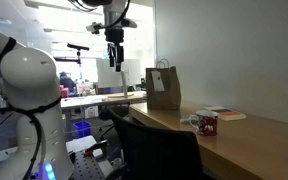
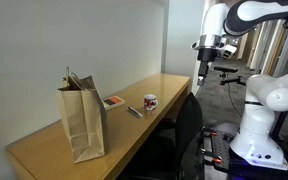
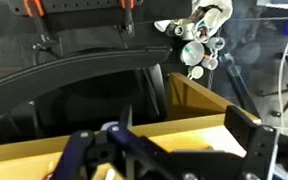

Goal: Put the marker in the mug cup

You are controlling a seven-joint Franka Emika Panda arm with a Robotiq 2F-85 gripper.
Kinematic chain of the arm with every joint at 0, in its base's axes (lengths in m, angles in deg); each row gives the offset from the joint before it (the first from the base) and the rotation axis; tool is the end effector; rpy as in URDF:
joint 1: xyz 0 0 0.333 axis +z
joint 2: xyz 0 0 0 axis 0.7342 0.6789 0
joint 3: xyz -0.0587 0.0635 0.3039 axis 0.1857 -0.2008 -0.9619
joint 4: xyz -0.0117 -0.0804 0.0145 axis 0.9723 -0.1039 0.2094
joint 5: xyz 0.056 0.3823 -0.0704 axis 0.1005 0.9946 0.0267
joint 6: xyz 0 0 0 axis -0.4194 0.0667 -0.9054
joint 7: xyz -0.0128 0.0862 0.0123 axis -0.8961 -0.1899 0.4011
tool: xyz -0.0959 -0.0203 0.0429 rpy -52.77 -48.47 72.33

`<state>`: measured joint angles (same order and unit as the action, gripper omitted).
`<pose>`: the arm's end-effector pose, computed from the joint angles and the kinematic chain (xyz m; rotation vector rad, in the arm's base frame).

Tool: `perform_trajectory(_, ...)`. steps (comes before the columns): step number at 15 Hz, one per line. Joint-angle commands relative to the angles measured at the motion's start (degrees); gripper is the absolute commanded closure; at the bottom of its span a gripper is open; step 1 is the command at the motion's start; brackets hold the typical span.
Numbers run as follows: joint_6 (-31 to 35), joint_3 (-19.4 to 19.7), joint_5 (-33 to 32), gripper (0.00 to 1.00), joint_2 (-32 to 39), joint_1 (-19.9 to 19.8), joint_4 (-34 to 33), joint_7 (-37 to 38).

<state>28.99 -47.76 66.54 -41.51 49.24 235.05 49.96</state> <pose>0.2659 0.0185 0.4920 -2.8674 0.1481 -0.0787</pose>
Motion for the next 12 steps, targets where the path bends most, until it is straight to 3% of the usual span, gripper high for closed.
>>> perform_trajectory(1,-0.3,-0.8,0.7,0.00,0.1,-1.1,-0.2,-0.7)
perform_trajectory(7,-0.1,-0.7,0.9,0.00,0.5,-1.2,-0.3,-0.5)
perform_trajectory(12,5.3,-2.3,0.3,0.00,8.2,-3.2,-3.1,2.5)
